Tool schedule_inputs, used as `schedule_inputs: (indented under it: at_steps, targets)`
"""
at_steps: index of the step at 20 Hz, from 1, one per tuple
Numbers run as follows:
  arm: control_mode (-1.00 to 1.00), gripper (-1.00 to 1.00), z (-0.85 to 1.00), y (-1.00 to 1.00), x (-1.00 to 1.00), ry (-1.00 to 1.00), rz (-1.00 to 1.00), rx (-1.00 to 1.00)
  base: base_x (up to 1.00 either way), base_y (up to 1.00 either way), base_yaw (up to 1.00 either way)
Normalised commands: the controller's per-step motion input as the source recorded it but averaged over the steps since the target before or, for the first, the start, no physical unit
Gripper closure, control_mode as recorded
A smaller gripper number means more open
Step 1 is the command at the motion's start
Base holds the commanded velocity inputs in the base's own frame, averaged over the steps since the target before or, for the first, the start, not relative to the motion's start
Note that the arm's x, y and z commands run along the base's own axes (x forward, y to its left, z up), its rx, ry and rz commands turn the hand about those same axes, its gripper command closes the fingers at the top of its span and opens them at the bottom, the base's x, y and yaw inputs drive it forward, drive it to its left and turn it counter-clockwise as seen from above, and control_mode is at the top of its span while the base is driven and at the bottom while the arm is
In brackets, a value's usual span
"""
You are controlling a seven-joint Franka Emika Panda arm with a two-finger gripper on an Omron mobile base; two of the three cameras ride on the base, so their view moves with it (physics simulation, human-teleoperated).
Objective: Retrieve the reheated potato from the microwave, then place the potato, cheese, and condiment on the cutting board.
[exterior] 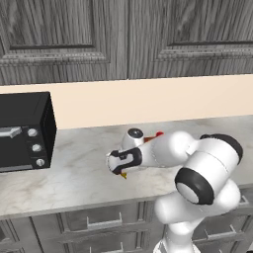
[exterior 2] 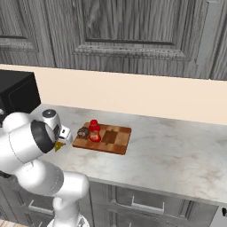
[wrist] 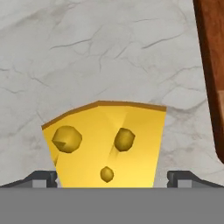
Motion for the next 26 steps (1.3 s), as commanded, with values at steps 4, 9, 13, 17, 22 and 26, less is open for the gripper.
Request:
schedule_inputs:
  at_steps: [4, 9, 13, 17, 22, 26]
  targets:
    - [-1.0, 1.0, -0.05, 0.09, -0.05, 0.0, 0.03, 0.0, 0.0, 0.0, 0.0]
    - [-1.0, 1.0, 0.0, 0.01, -0.18, 0.0, 0.0, 0.0, 0.0, 0.0, 0.0]
    - [-1.0, 1.0, 0.14, -0.1, -0.41, 0.02, 0.0, 0.0, 0.0, 0.0, 0.0]
    - [-1.0, 1.0, 0.35, -0.21, -0.39, 0.03, 0.0, 0.0, 0.0, 0.0, 0.0]
    - [-1.0, 1.0, 0.46, -0.35, -0.25, 0.0, 0.0, 0.0, 0.0, 0.0, 0.0]
    - [-1.0, 1.0, 0.31, -0.49, -0.19, 0.02, 0.0, -0.03, 0.0, 0.0, 0.0]
